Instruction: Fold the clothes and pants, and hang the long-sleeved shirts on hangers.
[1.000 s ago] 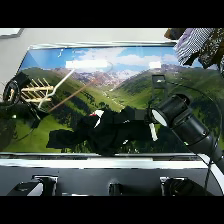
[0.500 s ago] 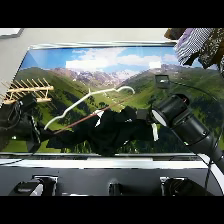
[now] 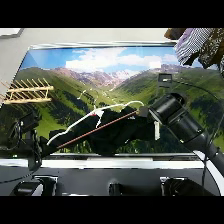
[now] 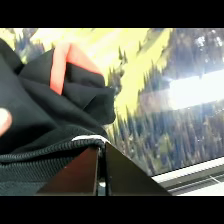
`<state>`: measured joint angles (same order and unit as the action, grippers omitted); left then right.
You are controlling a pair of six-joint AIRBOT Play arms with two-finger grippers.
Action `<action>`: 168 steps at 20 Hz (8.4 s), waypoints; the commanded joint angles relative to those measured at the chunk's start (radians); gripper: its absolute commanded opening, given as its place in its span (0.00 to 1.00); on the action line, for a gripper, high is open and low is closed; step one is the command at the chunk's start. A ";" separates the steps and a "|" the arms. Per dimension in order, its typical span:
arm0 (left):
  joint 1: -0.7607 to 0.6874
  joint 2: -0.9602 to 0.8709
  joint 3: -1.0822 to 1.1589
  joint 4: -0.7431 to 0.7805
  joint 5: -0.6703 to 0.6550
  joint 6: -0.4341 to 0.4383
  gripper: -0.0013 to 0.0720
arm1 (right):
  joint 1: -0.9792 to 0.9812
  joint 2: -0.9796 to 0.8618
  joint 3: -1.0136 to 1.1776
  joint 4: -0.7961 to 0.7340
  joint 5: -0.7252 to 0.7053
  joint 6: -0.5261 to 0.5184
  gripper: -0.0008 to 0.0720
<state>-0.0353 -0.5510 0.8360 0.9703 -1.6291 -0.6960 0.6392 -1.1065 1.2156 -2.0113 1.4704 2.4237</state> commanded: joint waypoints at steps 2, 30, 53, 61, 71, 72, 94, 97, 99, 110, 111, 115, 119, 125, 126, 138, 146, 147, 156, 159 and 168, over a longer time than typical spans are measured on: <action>-0.009 0.023 -0.023 -0.003 -0.002 -0.007 0.07 | 0.000 -0.010 0.000 -0.066 -0.014 0.080 0.07; -0.062 -0.019 -0.047 0.024 0.117 0.045 0.07 | 0.000 0.007 0.001 -0.072 -0.043 0.114 0.07; -0.062 -0.026 -0.053 0.015 0.100 0.042 0.07 | -0.001 -0.067 0.010 -0.147 -0.065 0.209 0.06; -0.062 -0.026 -0.054 0.006 0.100 0.042 0.07 | -0.001 0.007 0.024 -0.148 -0.029 0.210 0.07; -0.062 -0.026 -0.053 -0.033 0.066 0.042 0.07 | -0.001 0.011 0.025 -0.158 -0.032 0.232 0.06; -0.062 -0.026 -0.053 -0.032 0.066 0.042 0.07 | -0.001 0.011 0.025 -0.157 -0.040 0.244 0.07; -0.062 -0.034 -0.055 0.070 0.217 0.214 0.07 | 0.000 0.013 0.117 -0.105 -0.032 0.123 0.07; -0.062 -0.034 -0.055 0.095 0.237 0.242 0.07 | 0.000 0.011 0.117 -0.116 -0.033 0.123 0.07; -0.062 -0.034 -0.055 0.103 0.264 0.281 0.07 | 0.000 0.011 0.117 -0.115 -0.032 0.123 0.07; -0.062 -0.047 -0.055 0.108 0.338 0.309 0.07 | 0.000 0.011 0.117 -0.109 -0.032 0.123 0.07; -0.062 -0.048 -0.055 0.108 0.343 0.323 0.07 | 0.000 0.011 0.117 -0.109 -0.032 0.123 0.07; -0.062 -0.052 -0.055 0.102 0.332 0.323 0.07 | 0.000 0.011 0.117 -0.102 -0.033 0.123 0.07; -0.062 -0.053 -0.055 0.084 0.293 0.323 0.07 | 0.000 0.010 0.117 -0.112 -0.066 0.123 0.07; -0.062 -0.110 -0.055 0.056 0.290 0.358 0.07 | 0.000 0.013 0.150 -0.029 -0.135 0.066 0.07; -0.062 -0.119 -0.055 0.047 0.299 0.360 0.07 | 0.000 0.013 0.163 -0.013 -0.134 0.031 0.07; -0.077 -0.124 -0.055 0.013 0.269 0.394 0.07 | 0.000 -0.035 0.355 -0.127 0.110 -0.291 0.07; -0.106 -0.151 -0.055 0.051 0.280 0.406 0.07 | 0.000 -0.098 0.320 -0.134 0.122 -0.317 0.07; -0.106 -0.165 -0.055 0.051 0.284 0.406 0.07 | 0.000 -0.098 0.320 -0.118 0.117 -0.315 0.07; -0.141 -0.245 -0.054 0.051 0.348 0.399 0.07 | 0.000 -0.003 0.320 0.143 0.045 -0.225 0.07; -0.171 -0.255 -0.054 0.051 0.376 0.362 0.07 | 0.000 0.004 0.327 0.192 0.005 -0.206 0.07; -0.188 -0.260 -0.054 0.046 0.409 0.336 0.07 | 0.000 0.005 0.496 0.295 0.021 -0.197 0.07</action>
<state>-0.2142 -0.8085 0.7815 1.0199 -1.2266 -0.3515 0.6384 -1.1019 1.6737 -1.7767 1.4918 2.2169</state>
